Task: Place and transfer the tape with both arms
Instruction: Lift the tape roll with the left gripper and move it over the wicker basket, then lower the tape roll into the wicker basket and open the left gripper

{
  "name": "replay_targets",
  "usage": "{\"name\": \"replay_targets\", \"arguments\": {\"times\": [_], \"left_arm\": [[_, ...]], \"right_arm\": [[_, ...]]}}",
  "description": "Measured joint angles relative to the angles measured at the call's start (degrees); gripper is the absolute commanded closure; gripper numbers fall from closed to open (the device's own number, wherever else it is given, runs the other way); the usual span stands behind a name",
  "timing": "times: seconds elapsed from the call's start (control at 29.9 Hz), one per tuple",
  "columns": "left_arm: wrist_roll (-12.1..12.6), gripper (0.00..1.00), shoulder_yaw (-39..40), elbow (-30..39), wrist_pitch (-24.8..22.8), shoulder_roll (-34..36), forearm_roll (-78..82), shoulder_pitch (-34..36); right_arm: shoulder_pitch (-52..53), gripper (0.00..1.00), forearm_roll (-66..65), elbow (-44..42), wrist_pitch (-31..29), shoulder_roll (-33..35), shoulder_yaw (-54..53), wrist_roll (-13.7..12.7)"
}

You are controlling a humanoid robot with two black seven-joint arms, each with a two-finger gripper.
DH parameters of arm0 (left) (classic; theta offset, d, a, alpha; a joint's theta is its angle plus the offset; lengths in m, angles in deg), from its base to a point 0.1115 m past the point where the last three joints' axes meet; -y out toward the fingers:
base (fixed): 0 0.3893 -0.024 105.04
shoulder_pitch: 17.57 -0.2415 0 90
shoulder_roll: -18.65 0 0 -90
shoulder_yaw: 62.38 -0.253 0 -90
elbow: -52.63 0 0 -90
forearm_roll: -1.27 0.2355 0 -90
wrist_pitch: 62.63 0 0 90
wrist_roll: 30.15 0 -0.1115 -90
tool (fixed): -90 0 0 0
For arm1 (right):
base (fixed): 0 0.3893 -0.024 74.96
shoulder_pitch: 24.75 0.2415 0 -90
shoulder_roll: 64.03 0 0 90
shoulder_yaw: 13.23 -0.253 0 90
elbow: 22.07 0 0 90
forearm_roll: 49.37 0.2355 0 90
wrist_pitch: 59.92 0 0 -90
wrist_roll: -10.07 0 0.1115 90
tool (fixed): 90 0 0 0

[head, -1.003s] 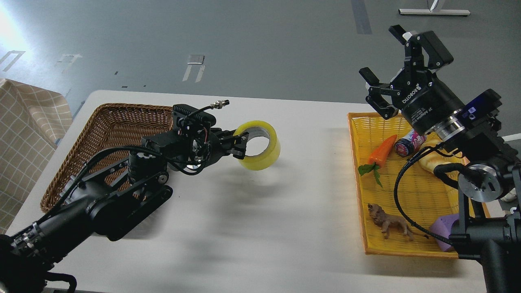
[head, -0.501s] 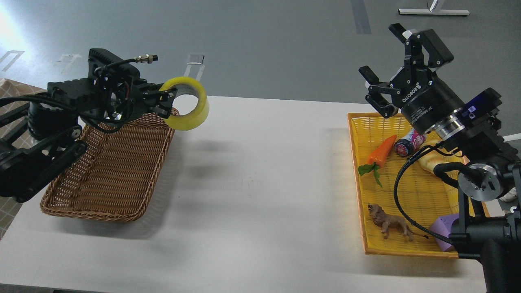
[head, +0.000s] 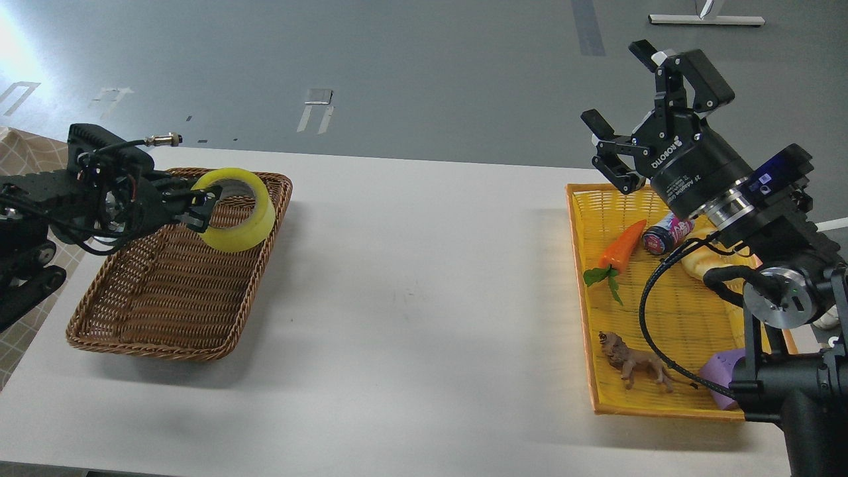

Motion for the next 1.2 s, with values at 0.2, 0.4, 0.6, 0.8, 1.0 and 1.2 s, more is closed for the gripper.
{"name": "replay_targets", "arguments": {"times": [0.2,0.4,0.6,0.8,1.0,1.2], "left_arm": [[-1.4,0.78,0.0,-5.9,3.9,0.0,-0.1,-2.4],[-3.1,0.78,-0.1,-9.6,6.1,-0.2,-0.1,-4.1],[-4.1,0.78,-0.1,-10.1,6.2,-0.3,-0.2,-4.6],[-4.2,0.76,-0.1,-12.2,7.9,-0.5,-0.2,-6.7],[-4.5,0.71,-0.1,-13.6,8.4,-0.8,-0.2,-7.8],[-5.5,0.09,0.0,-14.0,8.4,-0.7,-2.2,-7.8]], "right_arm": [[-0.1,0.0,0.0,0.0,0.0,0.0,0.2,0.0],[-0.4,0.0,-0.1,0.0,0.0,0.0,0.4,-0.1],[-0.4,0.0,-0.2,0.0,0.0,0.0,0.6,-0.1],[-0.4,0.0,-0.2,0.1,0.0,0.0,0.7,-0.1],[-1.0,0.0,-0.2,0.1,0.0,0.0,0.7,-0.1],[-1.1,0.0,-0.2,0.1,0.0,0.0,0.7,-0.2]]}}
